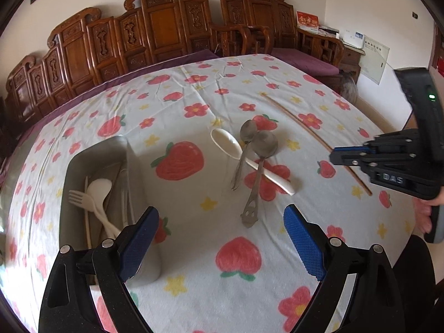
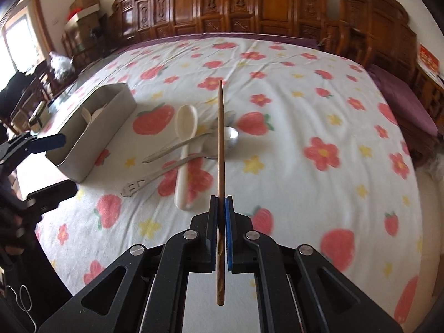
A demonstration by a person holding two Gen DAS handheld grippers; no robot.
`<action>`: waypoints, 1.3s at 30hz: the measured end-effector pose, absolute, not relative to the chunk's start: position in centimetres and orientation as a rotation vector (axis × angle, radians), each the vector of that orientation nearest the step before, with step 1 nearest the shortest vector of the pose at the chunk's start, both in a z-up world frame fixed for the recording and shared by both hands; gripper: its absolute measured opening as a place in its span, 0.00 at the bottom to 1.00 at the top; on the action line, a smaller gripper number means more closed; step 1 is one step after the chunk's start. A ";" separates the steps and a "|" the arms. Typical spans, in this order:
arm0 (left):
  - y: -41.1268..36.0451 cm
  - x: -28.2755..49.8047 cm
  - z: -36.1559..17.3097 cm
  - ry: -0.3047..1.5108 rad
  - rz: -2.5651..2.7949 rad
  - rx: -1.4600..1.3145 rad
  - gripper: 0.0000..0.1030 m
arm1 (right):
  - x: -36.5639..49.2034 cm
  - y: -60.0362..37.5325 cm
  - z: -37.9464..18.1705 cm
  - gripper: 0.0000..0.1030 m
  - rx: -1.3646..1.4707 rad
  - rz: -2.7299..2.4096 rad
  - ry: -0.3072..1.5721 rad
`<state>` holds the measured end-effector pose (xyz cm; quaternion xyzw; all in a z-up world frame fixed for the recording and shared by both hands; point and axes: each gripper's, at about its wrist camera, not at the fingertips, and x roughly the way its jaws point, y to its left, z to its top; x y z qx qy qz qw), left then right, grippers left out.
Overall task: Organize utensils
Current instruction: 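Grasp a silver spoon by its handle with the left tool while the right tool holds the chopstick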
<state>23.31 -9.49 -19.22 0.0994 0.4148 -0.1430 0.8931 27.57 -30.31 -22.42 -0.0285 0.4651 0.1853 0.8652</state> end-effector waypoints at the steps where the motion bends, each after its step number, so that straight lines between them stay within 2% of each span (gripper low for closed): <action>1: -9.9 23.9 -19.4 0.868 -0.296 0.214 0.84 | 27.4 -30.9 -22.4 0.06 -0.039 0.376 0.976; 20: -13.8 33.0 -24.0 1.085 -0.312 0.310 0.44 | 27.6 -34.9 -22.7 0.06 0.079 0.351 0.966; 26: -14.6 33.6 -24.8 1.107 -0.315 0.346 0.36 | 27.5 -34.8 -22.6 0.06 0.083 0.354 0.968; 36: -15.4 34.6 -25.1 1.124 -0.312 0.359 0.35 | 27.6 -34.8 -22.8 0.06 0.086 0.357 0.973; 39: -15.5 34.9 -25.2 1.127 -0.318 0.354 0.27 | 27.5 -34.6 -22.9 0.06 0.083 0.358 0.975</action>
